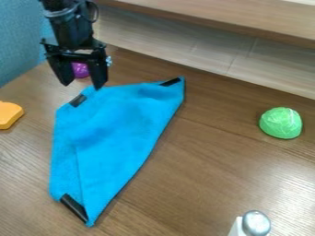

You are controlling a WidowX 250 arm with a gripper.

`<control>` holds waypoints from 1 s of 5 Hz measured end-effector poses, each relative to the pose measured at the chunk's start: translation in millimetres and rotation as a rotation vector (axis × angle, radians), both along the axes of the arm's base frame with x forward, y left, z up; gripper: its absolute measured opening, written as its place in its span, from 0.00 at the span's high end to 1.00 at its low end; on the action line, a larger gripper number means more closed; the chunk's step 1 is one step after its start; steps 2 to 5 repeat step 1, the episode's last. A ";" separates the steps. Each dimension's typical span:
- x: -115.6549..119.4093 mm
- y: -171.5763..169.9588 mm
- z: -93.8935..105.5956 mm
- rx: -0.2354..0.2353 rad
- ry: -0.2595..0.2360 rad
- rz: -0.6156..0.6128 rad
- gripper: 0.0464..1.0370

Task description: Fold the cloth from right to left

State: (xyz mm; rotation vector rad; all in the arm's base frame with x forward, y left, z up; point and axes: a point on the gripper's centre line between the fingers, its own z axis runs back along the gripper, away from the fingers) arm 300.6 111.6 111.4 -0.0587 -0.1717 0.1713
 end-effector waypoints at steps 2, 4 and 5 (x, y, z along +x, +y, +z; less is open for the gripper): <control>-2.6 -2.4 18.2 0.042 -0.022 -0.003 0.04; -2.6 -2.4 18.2 0.042 -0.022 -0.003 0.04; -2.6 -2.4 18.2 0.042 -0.022 -0.003 0.04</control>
